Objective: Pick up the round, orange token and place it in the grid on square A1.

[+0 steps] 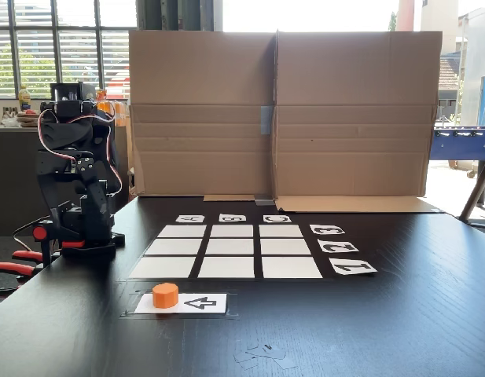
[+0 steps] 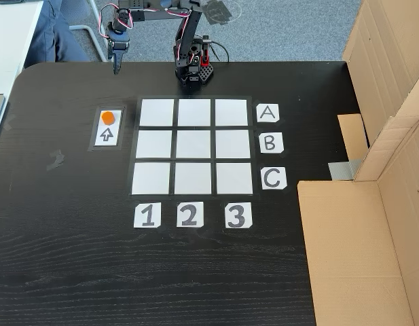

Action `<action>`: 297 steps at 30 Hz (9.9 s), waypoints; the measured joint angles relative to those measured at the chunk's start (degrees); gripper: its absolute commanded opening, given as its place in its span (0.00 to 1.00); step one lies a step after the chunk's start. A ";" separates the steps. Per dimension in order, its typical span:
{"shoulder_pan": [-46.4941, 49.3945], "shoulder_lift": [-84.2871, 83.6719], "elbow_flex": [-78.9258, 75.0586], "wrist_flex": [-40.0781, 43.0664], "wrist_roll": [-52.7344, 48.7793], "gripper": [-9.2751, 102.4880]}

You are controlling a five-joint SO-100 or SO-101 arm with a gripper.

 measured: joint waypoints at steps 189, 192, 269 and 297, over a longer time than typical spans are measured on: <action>-33.93 19.07 50.80 -23.38 5.01 0.15; -33.93 18.98 50.80 -24.79 5.01 0.15; -22.41 36.83 31.38 -21.80 9.32 0.35; 18.63 67.50 61.17 -23.55 6.59 0.21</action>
